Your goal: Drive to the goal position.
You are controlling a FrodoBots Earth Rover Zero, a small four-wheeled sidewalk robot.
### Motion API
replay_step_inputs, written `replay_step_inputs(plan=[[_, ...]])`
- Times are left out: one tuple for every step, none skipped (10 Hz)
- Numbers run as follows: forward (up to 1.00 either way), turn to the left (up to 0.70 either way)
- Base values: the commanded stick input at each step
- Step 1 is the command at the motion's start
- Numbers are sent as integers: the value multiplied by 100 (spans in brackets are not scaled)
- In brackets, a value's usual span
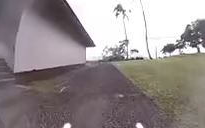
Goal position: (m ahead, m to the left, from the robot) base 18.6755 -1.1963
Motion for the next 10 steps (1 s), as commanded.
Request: replay_step_inputs(plan=[[70, 0], [70, 0], [70, 0], [70, 0], [70, 0], [70, 0], [70, 1], [70, 6], [70, 1], [70, 1]])
